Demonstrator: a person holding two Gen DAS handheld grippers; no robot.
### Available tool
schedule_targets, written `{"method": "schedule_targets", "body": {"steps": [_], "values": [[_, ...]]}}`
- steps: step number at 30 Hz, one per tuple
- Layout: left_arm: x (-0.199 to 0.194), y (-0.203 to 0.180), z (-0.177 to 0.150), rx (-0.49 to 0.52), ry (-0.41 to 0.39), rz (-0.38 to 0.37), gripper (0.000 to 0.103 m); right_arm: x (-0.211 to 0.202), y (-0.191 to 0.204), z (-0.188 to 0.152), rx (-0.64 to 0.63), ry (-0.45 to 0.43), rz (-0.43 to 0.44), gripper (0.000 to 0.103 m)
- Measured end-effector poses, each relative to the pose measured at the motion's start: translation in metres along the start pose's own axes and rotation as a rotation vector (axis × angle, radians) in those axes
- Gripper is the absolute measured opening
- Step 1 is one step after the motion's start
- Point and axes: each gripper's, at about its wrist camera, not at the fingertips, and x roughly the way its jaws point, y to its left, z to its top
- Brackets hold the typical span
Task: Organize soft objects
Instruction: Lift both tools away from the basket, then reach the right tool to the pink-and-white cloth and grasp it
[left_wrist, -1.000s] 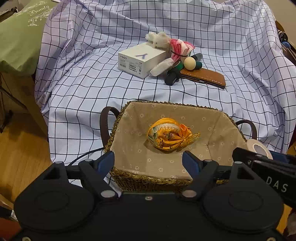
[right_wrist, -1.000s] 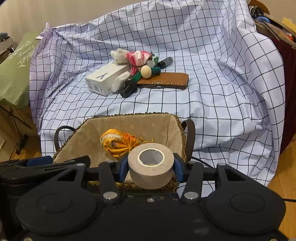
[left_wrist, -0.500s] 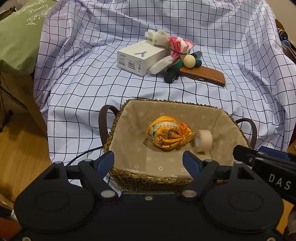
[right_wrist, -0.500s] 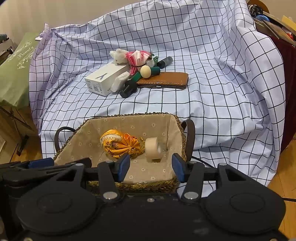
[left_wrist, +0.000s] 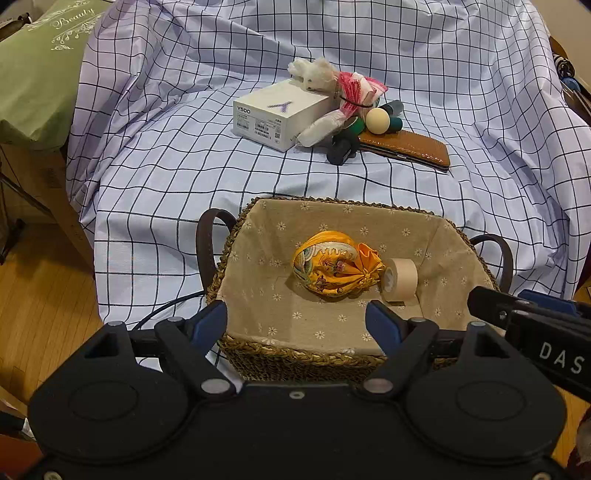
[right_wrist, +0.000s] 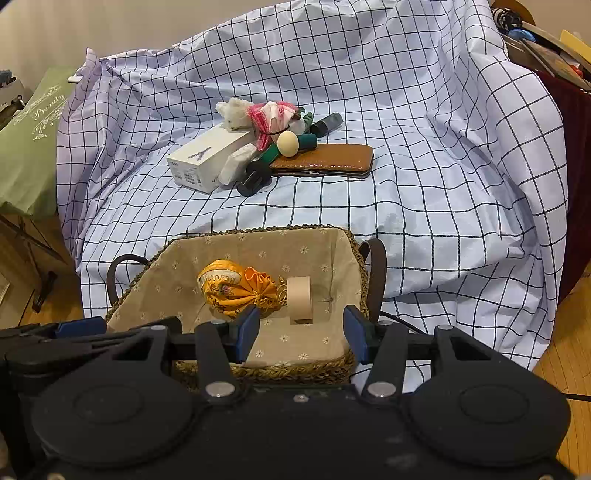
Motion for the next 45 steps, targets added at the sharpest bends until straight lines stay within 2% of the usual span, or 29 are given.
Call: {"method": "schedule_targets", "body": {"steps": [24,33,45], "values": [[-0.004,-0.003,0.01,0.033,-0.028,0.012,0.082,0.006,-0.003,0.008,0.003,-0.004,-0.01,0.051],[-0.003,-0.005,0.026,0.067,-0.039,0.007,0.083,0.015,-0.006,0.03,0.009,-0.015,-0.013,0.052],[0.015,-0.001,0.067,0.084,-0.03,-0.029,0.084,0.05,-0.011,0.072,-0.003,0.004,-0.038,0.054]]}}
